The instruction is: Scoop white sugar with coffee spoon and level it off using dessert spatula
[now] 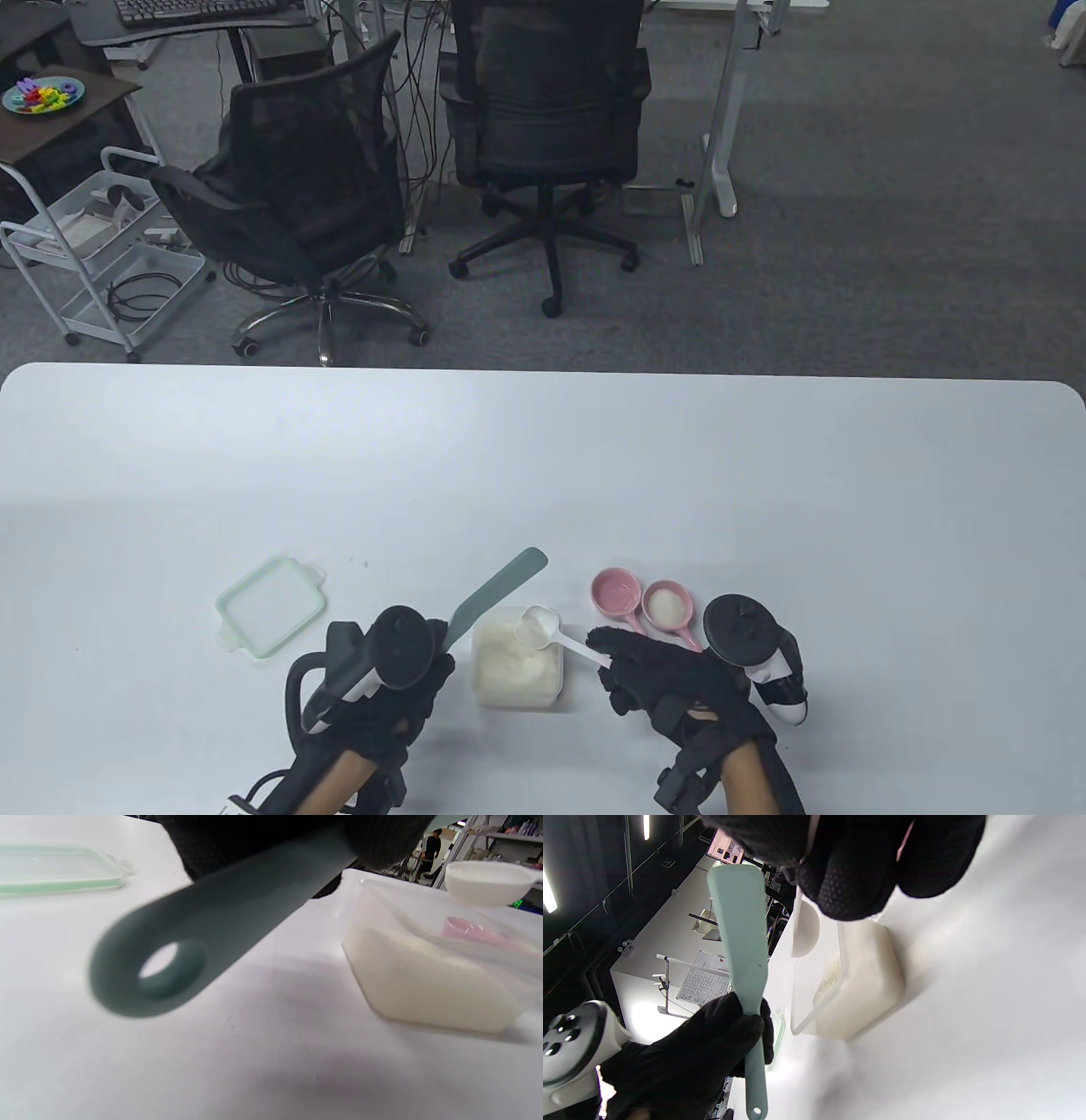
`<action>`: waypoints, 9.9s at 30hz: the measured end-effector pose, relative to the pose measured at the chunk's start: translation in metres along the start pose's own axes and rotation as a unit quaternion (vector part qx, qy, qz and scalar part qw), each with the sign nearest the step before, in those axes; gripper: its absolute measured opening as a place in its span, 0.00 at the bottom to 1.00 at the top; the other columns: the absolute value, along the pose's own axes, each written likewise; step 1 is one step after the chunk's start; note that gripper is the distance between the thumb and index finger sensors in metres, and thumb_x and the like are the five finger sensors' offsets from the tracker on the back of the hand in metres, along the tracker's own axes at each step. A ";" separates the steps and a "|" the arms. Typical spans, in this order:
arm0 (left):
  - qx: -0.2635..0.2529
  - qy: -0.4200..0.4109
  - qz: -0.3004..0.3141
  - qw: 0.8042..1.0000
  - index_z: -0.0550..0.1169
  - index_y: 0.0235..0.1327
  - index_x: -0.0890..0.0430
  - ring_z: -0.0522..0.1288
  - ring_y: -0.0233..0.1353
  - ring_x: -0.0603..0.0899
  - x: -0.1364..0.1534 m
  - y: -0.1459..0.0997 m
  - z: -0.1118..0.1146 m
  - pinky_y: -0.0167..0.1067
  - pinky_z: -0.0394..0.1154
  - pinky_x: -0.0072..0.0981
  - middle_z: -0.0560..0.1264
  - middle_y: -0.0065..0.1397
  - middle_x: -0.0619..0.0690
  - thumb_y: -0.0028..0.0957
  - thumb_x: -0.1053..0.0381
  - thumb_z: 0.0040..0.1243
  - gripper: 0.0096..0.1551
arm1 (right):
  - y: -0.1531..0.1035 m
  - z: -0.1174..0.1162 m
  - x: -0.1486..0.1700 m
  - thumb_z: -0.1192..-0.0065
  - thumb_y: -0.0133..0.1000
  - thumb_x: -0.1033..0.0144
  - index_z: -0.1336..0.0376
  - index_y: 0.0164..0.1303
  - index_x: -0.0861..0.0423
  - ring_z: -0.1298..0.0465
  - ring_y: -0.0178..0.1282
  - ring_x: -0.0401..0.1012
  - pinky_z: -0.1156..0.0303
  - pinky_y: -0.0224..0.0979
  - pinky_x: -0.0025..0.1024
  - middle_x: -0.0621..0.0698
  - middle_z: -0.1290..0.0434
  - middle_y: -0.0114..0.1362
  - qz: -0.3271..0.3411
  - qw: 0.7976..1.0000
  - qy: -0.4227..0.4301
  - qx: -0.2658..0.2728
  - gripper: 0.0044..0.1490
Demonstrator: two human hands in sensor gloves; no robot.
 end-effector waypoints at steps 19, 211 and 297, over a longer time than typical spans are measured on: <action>0.018 0.066 -0.021 0.997 0.76 0.80 0.43 0.86 0.63 0.54 -0.004 -0.001 0.005 0.60 0.84 0.40 0.80 0.70 0.42 0.65 0.40 0.60 0.30 | 0.000 0.000 0.000 0.46 0.69 0.70 0.44 0.84 0.62 0.22 0.58 0.47 0.31 0.74 0.58 0.61 0.27 0.71 0.002 1.000 0.001 -0.001 0.31; 0.009 0.138 0.084 0.987 0.44 0.91 0.39 0.39 0.92 0.72 -0.005 0.011 0.028 0.80 0.44 0.73 0.37 0.94 0.52 0.52 0.19 0.41 0.56 | -0.013 0.018 -0.010 0.50 0.68 0.70 0.47 0.83 0.66 0.26 0.60 0.47 0.36 0.77 0.61 0.59 0.32 0.70 0.039 0.988 -0.048 0.145 0.34; 0.002 0.054 0.143 0.988 0.45 0.90 0.40 0.48 0.93 0.67 -0.019 0.028 0.046 0.80 0.49 0.72 0.43 0.95 0.43 0.47 0.17 0.45 0.60 | 0.007 -0.006 0.001 0.47 0.68 0.68 0.41 0.82 0.62 0.22 0.54 0.46 0.32 0.75 0.58 0.56 0.25 0.64 -0.013 0.995 -0.103 0.011 0.31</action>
Point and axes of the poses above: the tracker on the back of each hand, its own x axis roughly to the little-finger side, its own y axis roughly from the wrist to the fingertips, z = x × y, the point moved 1 cm from there along y, roughly from the wrist to the fingertips
